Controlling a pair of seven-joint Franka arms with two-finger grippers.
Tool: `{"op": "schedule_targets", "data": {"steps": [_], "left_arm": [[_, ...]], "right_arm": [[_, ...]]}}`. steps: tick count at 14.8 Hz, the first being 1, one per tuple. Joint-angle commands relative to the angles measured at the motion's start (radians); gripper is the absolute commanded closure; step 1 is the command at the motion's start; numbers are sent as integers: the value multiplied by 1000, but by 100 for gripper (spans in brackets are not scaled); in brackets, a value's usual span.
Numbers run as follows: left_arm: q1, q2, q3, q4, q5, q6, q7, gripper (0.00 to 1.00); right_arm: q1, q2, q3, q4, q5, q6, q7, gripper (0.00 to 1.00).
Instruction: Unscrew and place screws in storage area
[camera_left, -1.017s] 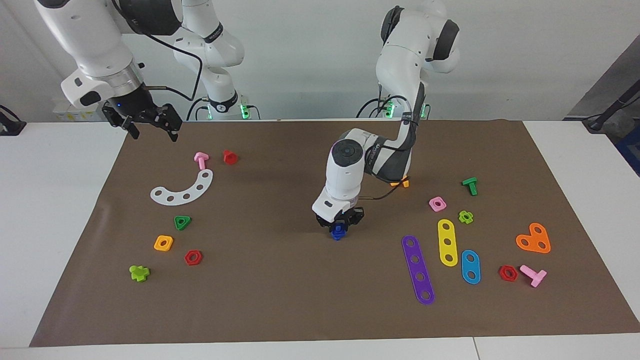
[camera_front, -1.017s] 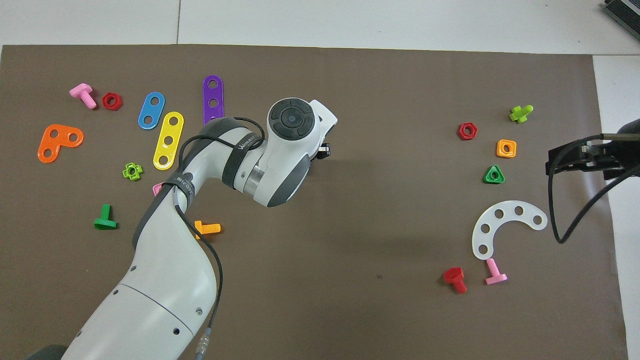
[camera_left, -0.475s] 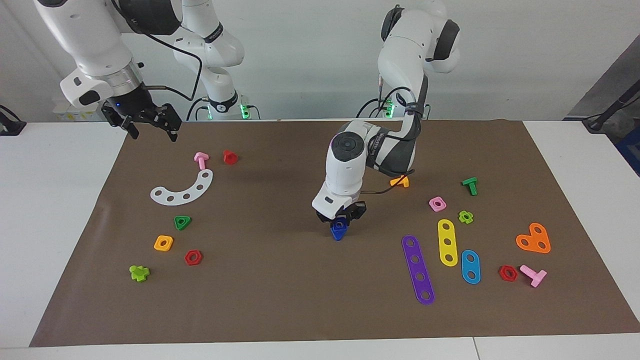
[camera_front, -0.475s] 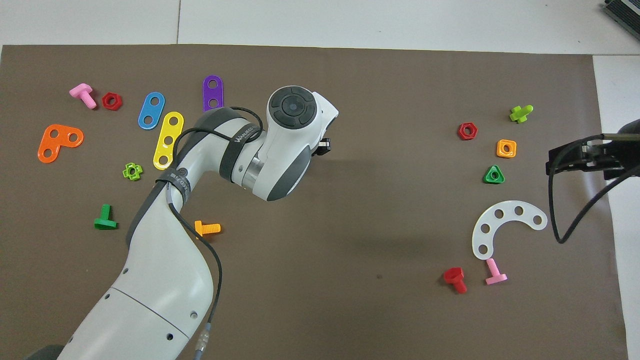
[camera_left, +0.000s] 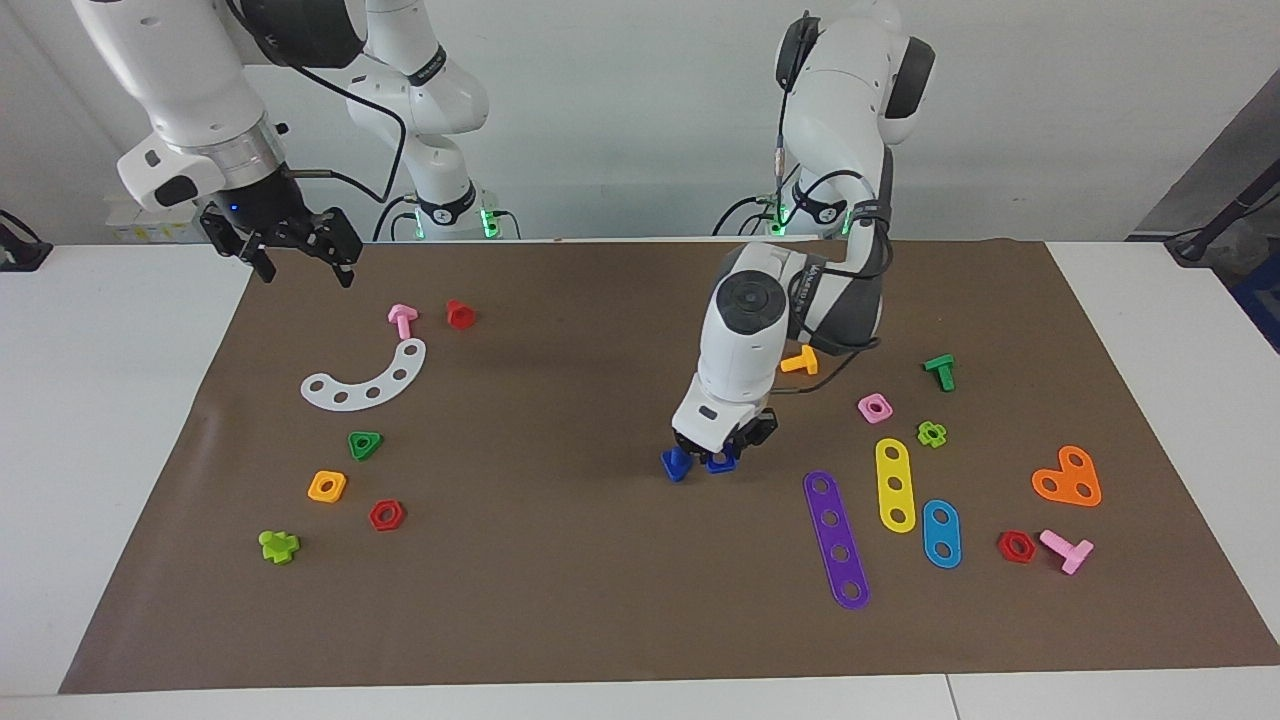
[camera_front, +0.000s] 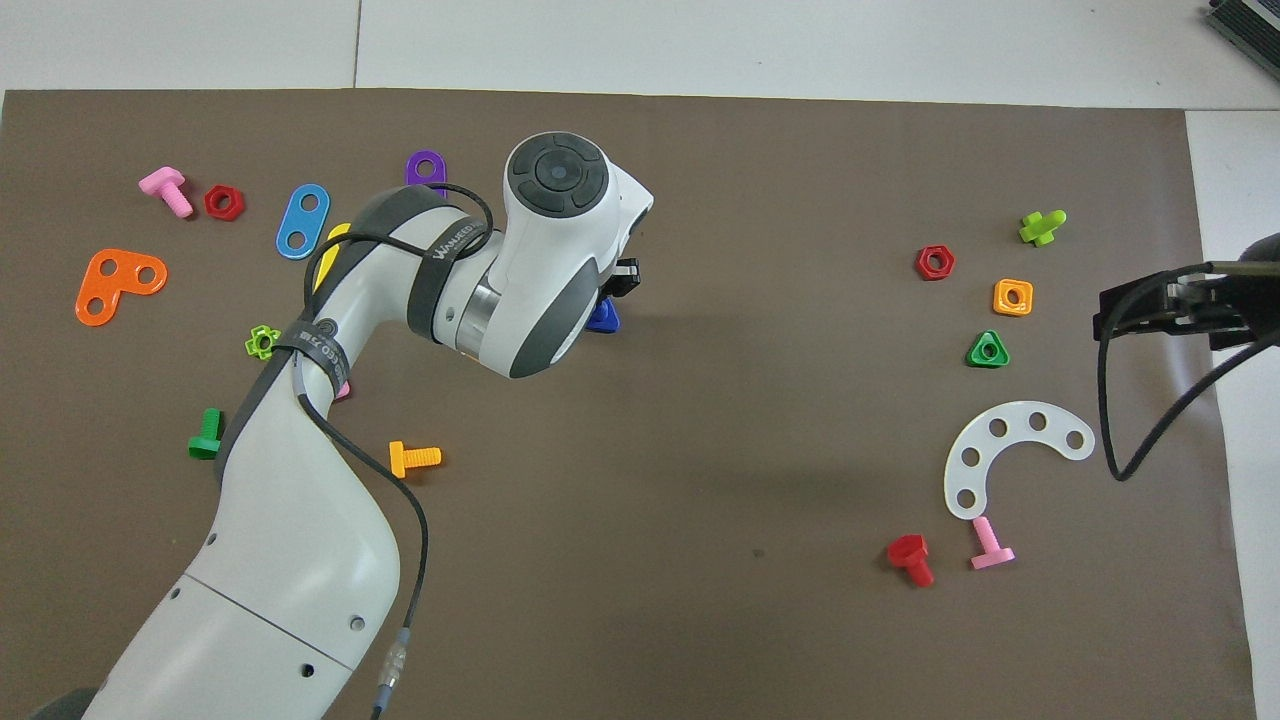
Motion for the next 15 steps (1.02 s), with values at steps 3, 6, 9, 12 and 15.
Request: {"op": "schedule_targets", "data": {"steps": [3,6,9,12,15], "left_arm": [[130,-210,-9,-286,-28,13,247,64],[202,-313,-9,-472,-37,105,398,64],[233,-362,-7,-637,-37,267,470,64],[242,-387,-7,-736,-37,371,510,55],[242,-387,-7,-724,-37,371,507,15]], "right_arm": [[95,14,9,-35,22,81,114,0],[230,112,9,7,21,178,314,0],[373,312,11,140,7,248,543,0],[453,469,11,260,4,343,666,0],[517,560,11,266,1,452,677,0]]}}
